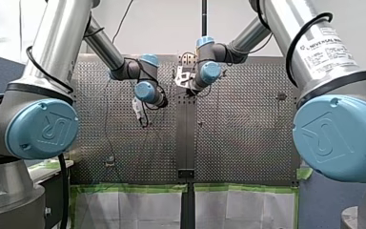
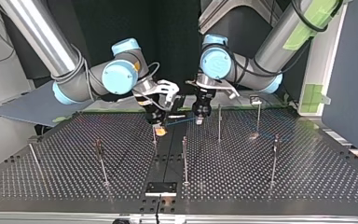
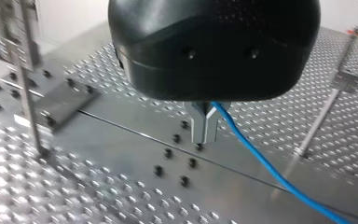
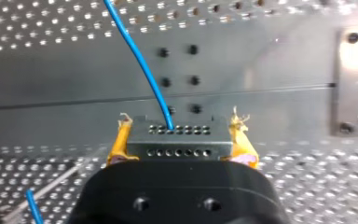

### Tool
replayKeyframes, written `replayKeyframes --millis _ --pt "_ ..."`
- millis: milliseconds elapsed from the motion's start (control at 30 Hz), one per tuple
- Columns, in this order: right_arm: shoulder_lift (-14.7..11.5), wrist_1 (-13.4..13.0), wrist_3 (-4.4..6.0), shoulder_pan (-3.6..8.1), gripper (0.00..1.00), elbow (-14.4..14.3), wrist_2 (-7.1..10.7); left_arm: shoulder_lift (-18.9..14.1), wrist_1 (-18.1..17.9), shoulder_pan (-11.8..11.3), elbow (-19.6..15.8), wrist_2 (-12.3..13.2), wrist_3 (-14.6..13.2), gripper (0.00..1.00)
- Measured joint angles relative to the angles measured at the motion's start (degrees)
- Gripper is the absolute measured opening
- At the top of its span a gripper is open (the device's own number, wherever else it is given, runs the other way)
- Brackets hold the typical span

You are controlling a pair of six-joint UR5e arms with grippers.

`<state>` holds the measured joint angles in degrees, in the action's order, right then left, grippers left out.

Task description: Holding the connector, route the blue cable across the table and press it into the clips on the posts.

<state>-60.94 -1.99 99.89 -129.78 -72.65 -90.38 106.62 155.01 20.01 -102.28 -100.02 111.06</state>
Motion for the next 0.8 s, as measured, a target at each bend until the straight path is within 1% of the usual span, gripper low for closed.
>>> replayKeyframes --millis 233,433,667,767,800 --pt "-3.25 0.71 0.83 0.23 0.00 -0.07 0.02 -3.48 1.06 0.19 0.03 -0.07 -0.01 0.00" --pt "-5.74 1.26 1.01 0.56 0.00 -0.09 0.14 -6.63 1.92 -0.03 0.40 -0.88 0.37 0.00" --pt "-6.48 1.57 1.40 0.72 0.00 -0.12 1.32 -10.21 3.17 -0.04 2.35 -1.41 0.25 0.00" --pt "-6.50 1.54 1.92 1.02 0.00 -0.11 2.14 -11.56 3.26 -0.38 3.24 -1.24 0.36 0.00" --pt "-6.51 1.50 2.25 1.20 0.00 -0.10 2.61 -11.70 3.31 -0.50 3.50 -1.04 0.39 0.00"
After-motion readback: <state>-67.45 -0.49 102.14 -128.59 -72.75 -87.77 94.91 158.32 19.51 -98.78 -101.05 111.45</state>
